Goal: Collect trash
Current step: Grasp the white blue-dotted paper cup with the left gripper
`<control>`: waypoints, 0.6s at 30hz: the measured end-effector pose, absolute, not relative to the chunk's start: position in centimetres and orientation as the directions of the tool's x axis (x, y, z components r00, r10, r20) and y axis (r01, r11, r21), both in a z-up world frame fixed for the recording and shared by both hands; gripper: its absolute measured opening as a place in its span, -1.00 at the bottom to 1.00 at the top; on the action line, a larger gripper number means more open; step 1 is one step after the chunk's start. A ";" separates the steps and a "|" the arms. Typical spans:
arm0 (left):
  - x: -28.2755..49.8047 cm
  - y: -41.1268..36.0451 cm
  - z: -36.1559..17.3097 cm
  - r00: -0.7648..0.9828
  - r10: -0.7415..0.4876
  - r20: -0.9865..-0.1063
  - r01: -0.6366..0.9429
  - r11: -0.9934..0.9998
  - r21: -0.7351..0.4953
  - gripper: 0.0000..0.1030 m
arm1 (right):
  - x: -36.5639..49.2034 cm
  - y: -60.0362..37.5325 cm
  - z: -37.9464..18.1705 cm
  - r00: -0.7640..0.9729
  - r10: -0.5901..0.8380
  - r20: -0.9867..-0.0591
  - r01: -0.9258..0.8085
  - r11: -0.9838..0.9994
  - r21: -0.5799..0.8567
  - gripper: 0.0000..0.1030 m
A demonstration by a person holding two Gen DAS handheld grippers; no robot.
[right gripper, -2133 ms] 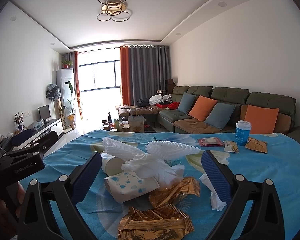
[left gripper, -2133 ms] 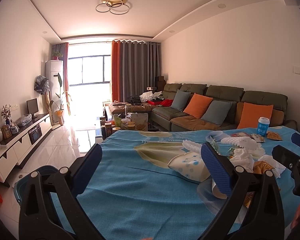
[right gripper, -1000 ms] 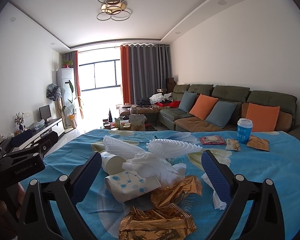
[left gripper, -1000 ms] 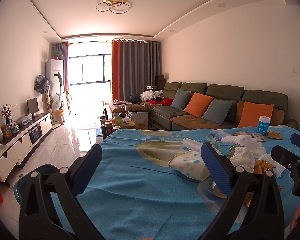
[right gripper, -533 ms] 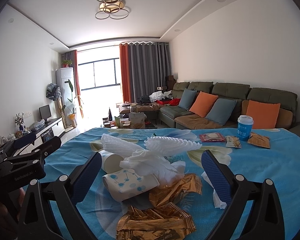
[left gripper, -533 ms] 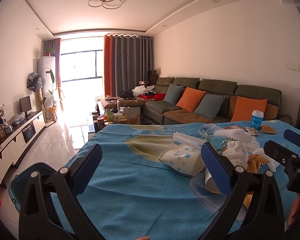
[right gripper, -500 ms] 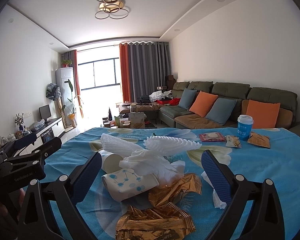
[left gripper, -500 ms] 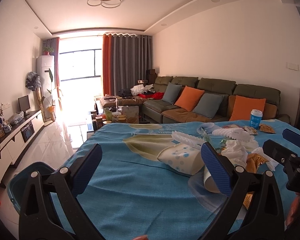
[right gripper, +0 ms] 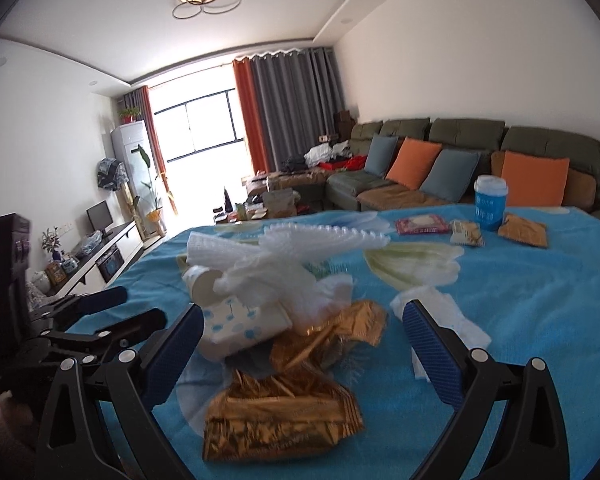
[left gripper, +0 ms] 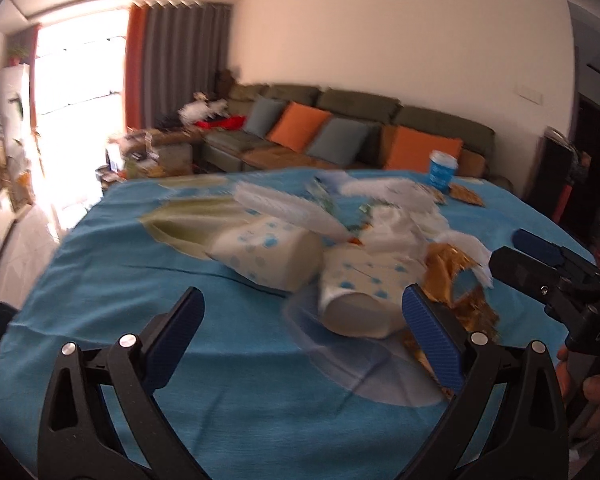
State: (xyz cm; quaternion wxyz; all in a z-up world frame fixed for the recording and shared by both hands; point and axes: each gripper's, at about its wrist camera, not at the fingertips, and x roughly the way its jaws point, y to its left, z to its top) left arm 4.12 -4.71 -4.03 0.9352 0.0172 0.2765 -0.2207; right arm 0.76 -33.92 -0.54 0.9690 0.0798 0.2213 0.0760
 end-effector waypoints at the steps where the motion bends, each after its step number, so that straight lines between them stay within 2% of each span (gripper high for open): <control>1: 4.7 -5.2 -4.4 0.730 -0.413 -0.544 0.434 0.896 -0.096 0.89 | 0.6 -34.2 -0.8 0.882 0.193 -0.430 -0.117 0.973 0.197 0.87; 6: 6.9 -6.7 -6.0 0.638 -0.464 -0.614 0.480 0.864 -0.154 0.88 | 0.3 -35.0 -2.2 0.830 0.266 -0.490 -0.155 0.955 0.254 0.87; 8: 7.6 -7.0 -6.5 0.614 -0.474 -0.631 0.484 0.858 -0.174 0.76 | 0.4 -35.4 -2.9 0.810 0.286 -0.511 -0.159 0.947 0.278 0.85; 12: 9.1 -7.7 -7.5 0.562 -0.511 -0.650 0.507 0.834 -0.218 0.49 | 1.1 -36.1 -4.2 0.768 0.356 -0.532 -0.173 0.916 0.362 0.67; 15: 9.3 -8.4 -7.8 0.540 -0.532 -0.652 0.522 0.820 -0.237 0.23 | 1.8 -36.1 -4.9 0.737 0.402 -0.543 -0.190 0.895 0.403 0.33; 17: 9.1 -8.4 -7.8 0.540 -0.537 -0.649 0.525 0.817 -0.239 0.23 | 2.0 -35.9 -5.2 0.720 0.423 -0.550 -0.204 0.887 0.415 0.02; 18: 9.0 -8.3 -7.8 0.540 -0.540 -0.645 0.527 0.815 -0.241 0.22 | 1.9 -35.8 -5.2 0.716 0.433 -0.548 -0.212 0.882 0.421 -0.03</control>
